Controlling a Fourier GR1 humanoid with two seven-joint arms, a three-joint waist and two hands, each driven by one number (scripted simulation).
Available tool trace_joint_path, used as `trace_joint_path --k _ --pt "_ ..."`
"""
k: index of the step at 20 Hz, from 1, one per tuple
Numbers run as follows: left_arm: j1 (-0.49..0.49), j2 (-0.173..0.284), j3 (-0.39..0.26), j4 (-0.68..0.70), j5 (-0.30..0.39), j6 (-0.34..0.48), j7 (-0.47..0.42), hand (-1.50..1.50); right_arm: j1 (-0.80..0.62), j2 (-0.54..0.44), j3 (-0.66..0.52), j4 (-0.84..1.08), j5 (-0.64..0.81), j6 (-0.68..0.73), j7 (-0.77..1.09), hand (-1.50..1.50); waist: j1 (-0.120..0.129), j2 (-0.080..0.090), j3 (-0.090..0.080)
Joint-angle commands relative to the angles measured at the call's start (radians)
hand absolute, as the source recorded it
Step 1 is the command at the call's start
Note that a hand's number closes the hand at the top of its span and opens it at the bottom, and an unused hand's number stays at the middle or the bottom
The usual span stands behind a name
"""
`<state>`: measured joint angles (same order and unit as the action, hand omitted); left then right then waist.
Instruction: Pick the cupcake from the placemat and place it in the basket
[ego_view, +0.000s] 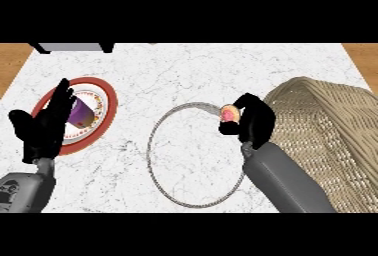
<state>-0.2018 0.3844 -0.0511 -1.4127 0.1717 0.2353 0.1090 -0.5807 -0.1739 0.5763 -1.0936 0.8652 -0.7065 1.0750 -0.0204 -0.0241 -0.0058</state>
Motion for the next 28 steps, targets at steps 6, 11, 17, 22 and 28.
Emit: trace_joint_path --k 6,11,17,22,28 --pt "0.027 0.014 0.021 0.009 -0.002 0.014 0.001 0.0 -0.29 -0.398 -0.363 0.061 0.319 -0.325 0.005 1.5 -0.035 -0.001 0.004" --pt "0.005 0.0 0.007 -0.015 0.0 0.006 -0.007 0.0 -0.387 -0.518 -0.463 0.074 0.548 -0.46 -0.045 1.5 0.017 0.038 0.007" --pt "-0.017 -0.015 -0.02 -0.036 0.004 -0.014 -0.008 0.0 -0.476 -0.526 -0.573 0.031 0.818 -0.563 -0.089 1.5 0.084 0.064 0.01" --pt "-0.031 -0.009 -0.026 -0.043 0.006 -0.032 -0.01 0.0 -0.516 -0.497 -0.716 0.0 1.017 -0.544 -0.08 1.5 0.113 0.078 0.012" --pt "-0.056 -0.022 -0.049 -0.05 0.001 -0.037 0.003 0.0 -0.565 -0.387 -0.85 -0.126 1.242 -0.543 -0.059 1.5 0.144 0.08 0.013"
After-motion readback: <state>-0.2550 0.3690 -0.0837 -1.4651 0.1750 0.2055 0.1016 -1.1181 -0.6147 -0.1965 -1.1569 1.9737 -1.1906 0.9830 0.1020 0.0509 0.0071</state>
